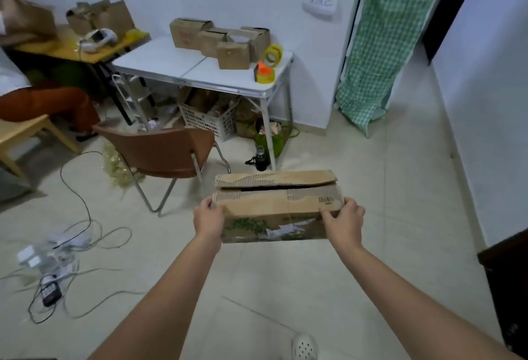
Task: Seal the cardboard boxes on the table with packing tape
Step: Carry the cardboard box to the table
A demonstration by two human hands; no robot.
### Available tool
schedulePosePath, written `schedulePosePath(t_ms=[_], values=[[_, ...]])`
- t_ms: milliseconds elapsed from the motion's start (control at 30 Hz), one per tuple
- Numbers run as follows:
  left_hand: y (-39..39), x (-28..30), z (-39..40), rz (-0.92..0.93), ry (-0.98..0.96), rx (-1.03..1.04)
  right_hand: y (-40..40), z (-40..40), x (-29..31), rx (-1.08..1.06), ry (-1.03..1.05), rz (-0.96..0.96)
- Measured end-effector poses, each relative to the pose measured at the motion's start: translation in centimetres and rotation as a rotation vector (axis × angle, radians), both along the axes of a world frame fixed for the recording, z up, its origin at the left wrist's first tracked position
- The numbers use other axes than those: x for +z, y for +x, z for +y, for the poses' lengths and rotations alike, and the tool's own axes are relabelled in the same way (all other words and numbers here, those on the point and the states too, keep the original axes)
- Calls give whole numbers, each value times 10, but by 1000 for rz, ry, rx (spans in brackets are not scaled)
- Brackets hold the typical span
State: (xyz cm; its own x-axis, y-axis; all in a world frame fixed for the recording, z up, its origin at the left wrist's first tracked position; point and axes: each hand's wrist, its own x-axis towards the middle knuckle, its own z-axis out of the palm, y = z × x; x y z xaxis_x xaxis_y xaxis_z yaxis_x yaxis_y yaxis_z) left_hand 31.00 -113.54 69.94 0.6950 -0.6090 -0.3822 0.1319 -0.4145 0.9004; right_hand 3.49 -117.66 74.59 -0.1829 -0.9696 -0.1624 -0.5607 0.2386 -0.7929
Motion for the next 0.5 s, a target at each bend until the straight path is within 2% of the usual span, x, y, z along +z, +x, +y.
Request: schedulePosePath(t_ms=[233, 500], values=[[38, -1, -110, -32, 39, 42, 38, -126, 4, 53, 15, 5], [121, -10, -234, -84, 73, 18, 109, -244, -8, 77, 8, 7]])
